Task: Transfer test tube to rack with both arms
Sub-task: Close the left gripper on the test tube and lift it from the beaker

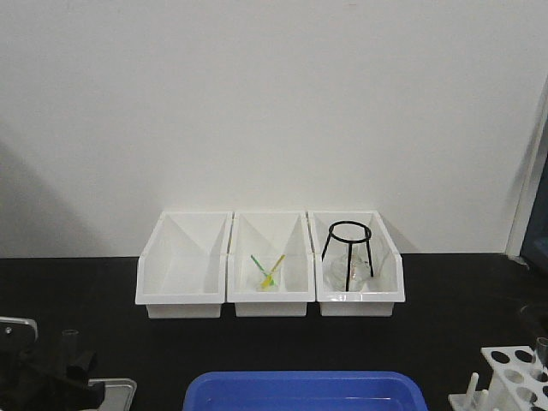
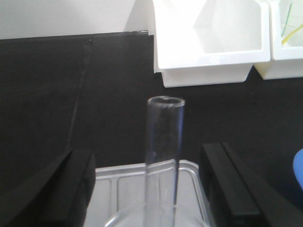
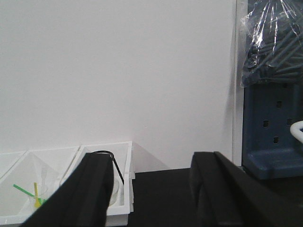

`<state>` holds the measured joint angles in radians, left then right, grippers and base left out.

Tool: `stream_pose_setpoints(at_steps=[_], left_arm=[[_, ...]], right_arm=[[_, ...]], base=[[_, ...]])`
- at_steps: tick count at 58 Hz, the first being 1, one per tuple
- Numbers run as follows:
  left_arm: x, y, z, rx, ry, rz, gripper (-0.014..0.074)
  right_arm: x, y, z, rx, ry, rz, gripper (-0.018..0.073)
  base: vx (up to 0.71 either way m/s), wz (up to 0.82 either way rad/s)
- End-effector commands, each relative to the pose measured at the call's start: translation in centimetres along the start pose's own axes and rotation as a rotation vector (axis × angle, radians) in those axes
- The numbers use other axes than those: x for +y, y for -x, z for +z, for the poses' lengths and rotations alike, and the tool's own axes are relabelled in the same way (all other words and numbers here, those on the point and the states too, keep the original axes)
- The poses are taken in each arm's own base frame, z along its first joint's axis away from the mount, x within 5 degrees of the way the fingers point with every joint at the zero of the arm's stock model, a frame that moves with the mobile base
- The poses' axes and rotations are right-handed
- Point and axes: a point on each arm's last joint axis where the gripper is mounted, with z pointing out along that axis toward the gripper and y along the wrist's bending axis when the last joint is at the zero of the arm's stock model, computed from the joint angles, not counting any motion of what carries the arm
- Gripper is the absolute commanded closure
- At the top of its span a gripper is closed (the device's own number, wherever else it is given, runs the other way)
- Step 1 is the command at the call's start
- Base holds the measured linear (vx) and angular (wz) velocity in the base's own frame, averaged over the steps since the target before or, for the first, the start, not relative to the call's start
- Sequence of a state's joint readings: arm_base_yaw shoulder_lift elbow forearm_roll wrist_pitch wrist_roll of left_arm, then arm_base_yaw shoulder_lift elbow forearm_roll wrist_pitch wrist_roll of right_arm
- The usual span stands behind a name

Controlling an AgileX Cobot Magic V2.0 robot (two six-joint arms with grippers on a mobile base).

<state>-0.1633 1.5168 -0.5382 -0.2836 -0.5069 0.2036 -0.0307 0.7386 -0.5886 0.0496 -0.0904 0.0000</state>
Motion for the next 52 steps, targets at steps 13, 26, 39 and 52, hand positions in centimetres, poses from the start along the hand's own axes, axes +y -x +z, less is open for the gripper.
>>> stream_pose_setpoints(at_steps=[13,26,39,52], left_arm=[[-0.6,2.7,1.6,-0.081,-0.021,0.028,0.0125],[-0.6,2.8,1.6,-0.098,-0.018,0.027,0.0284],[-0.5,3.0,1.6,-0.111,-0.015,0.029,0.0493],[-0.5,3.7,1.2,-0.153,-0.011,0.027,0.0605]], right_arm=[[0.1,2.0,-0.1,-0.122,0.004,-0.017,0.014],[0.1,2.0,-0.1,-0.121,0.004,-0.017,0.014],[0.1,2.0,-0.1,-0.121,0.004,-0.017,0.014],[0.1,2.0,-0.1,-0.121,0.004,-0.017,0.014]], base=[[0.0,0.0],[0.0,0.0],[0.0,0.0],[0.0,0.0]])
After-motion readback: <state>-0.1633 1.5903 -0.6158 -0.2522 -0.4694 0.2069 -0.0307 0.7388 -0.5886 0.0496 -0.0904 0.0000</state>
